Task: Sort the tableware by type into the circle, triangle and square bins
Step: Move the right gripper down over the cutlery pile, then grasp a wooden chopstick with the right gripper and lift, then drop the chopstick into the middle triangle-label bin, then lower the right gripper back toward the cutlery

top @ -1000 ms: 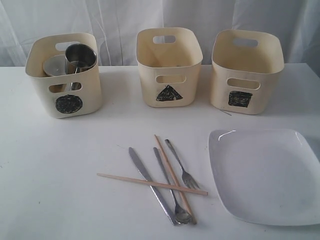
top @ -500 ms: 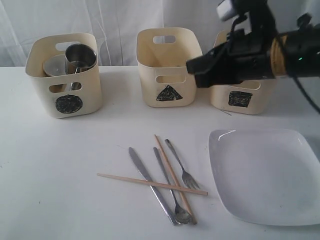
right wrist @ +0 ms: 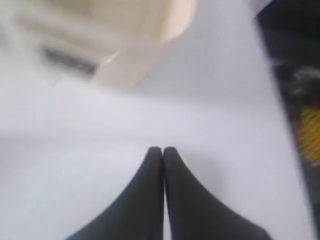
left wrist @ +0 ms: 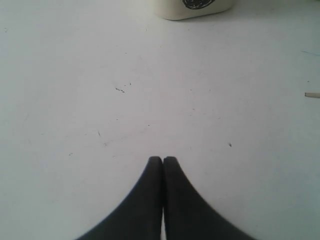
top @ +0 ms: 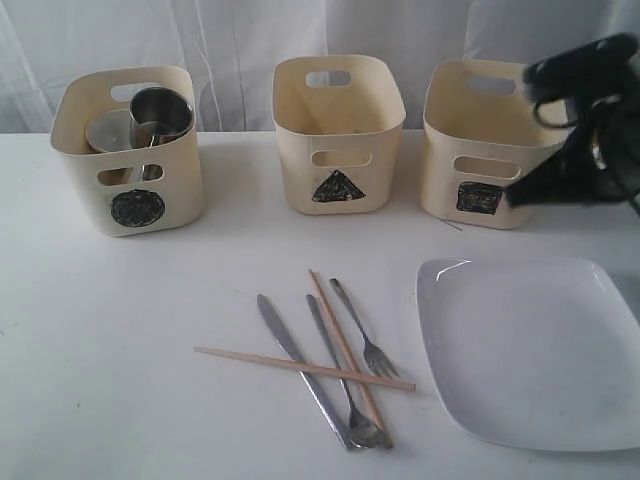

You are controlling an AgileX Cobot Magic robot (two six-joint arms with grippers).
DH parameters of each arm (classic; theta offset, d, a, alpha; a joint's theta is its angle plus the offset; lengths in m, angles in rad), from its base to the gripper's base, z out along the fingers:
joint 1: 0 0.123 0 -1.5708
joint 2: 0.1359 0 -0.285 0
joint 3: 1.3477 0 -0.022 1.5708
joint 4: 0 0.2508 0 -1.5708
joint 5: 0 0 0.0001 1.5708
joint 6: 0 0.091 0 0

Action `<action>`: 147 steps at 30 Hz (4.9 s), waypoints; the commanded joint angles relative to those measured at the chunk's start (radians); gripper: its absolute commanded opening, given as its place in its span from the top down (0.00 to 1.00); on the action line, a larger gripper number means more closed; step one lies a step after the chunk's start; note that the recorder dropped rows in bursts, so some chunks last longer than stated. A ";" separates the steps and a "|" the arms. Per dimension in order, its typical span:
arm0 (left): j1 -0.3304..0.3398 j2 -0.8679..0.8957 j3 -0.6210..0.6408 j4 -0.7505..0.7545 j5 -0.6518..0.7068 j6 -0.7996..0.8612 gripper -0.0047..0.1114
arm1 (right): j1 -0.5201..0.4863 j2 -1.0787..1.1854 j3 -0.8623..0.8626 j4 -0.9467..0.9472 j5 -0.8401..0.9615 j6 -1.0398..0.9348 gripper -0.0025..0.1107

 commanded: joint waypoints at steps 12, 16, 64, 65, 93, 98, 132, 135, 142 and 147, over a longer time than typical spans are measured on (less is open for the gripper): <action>0.003 -0.004 0.006 -0.013 0.011 -0.006 0.96 | 0.394 0.049 -0.007 0.952 0.280 -1.286 0.94; 0.003 -0.004 0.006 -0.013 0.011 -0.006 0.96 | 0.428 0.081 -0.011 0.897 0.278 -1.295 0.78; 0.003 -0.004 0.006 -0.013 0.011 -0.006 0.96 | 0.429 0.250 -0.012 0.879 0.106 -1.408 0.98; 0.003 -0.004 0.006 -0.013 0.011 -0.006 0.96 | 0.429 0.234 -0.012 0.879 0.106 -1.408 0.98; 0.003 -0.004 0.006 -0.013 0.011 -0.006 0.96 | 0.130 0.480 -0.508 0.851 -0.866 -0.738 0.98; 0.003 -0.004 0.006 -0.013 0.011 -0.006 0.96 | 0.130 0.601 -0.609 0.851 -0.851 -0.738 0.85; 0.003 -0.004 0.006 -0.013 0.011 -0.006 0.96 | 0.523 0.271 -0.286 1.122 0.430 -0.624 0.98; 0.003 -0.004 0.006 -0.013 0.011 -0.006 0.96 | 0.573 0.289 -0.245 0.893 0.281 -0.495 0.98; 0.003 -0.004 0.006 -0.013 0.011 -0.006 0.96 | 0.573 0.353 -0.245 0.869 0.180 -0.634 0.78; 0.003 -0.004 0.006 -0.013 0.011 -0.006 0.96 | 0.573 0.398 -0.245 0.816 0.123 -0.609 0.54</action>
